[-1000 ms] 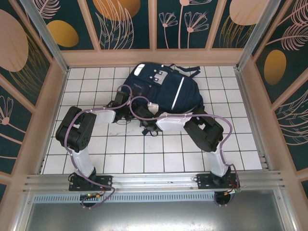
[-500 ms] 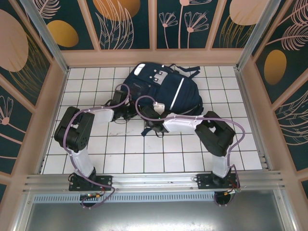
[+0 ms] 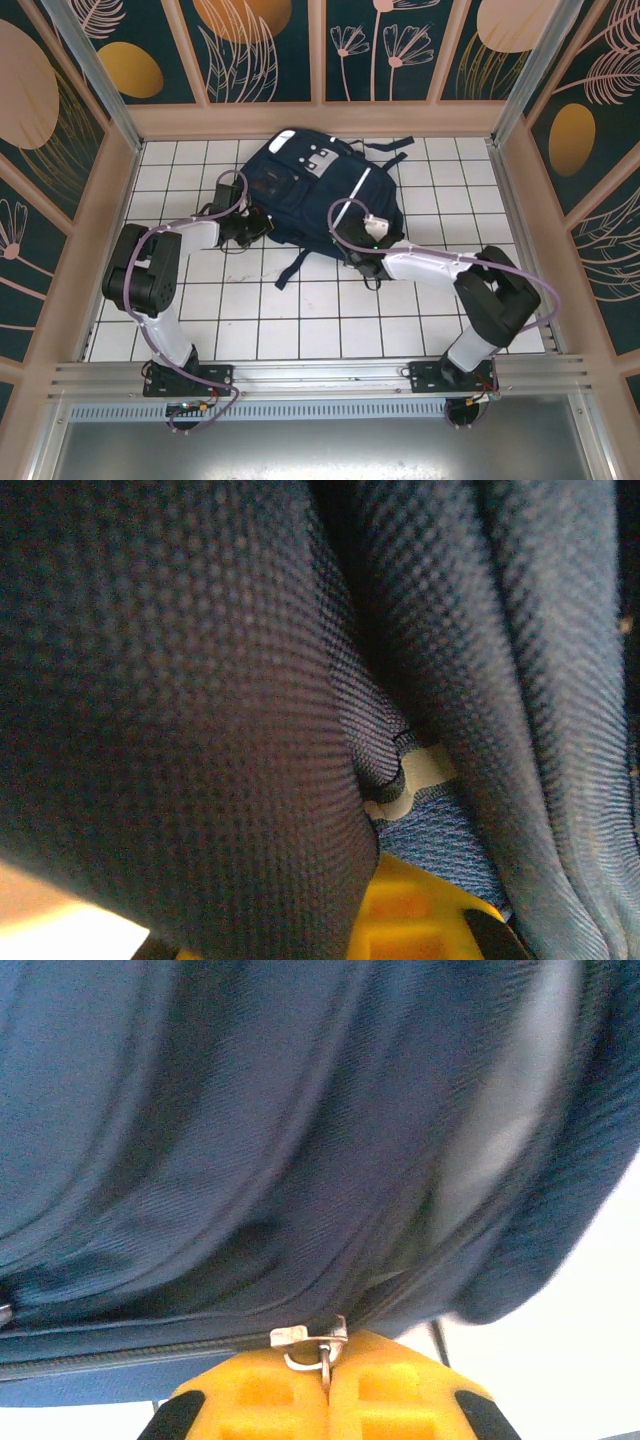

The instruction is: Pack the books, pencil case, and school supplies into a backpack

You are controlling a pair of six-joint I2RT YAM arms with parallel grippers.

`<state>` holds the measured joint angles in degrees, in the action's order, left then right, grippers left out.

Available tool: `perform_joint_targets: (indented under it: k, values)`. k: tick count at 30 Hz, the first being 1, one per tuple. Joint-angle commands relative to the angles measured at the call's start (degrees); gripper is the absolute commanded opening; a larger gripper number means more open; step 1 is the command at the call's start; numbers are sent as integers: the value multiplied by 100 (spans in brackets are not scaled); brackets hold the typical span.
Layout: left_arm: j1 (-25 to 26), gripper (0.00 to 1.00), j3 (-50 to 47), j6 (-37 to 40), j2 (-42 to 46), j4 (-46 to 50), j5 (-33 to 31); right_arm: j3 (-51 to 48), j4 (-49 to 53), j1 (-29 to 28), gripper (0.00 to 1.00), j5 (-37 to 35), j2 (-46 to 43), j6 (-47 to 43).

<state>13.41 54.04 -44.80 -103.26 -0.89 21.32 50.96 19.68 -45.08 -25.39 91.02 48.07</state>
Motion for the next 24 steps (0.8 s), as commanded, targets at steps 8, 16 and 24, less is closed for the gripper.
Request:
perform_joint_targets:
  k: [8, 16, 24]
  values:
    - [-691, 9, 570, 437, 81, 723, -1152, -294, 228, 694, 0, -283, -710, -1010]
    - [-413, 62, 214, -169, 829, 787, -561, -95, -49, 621, 0, 170, -671, -1221]
    - [927, 63, -65, -1259, 1316, 1238, -1222, -104, -271, 622, 0, 510, -771, -1480]
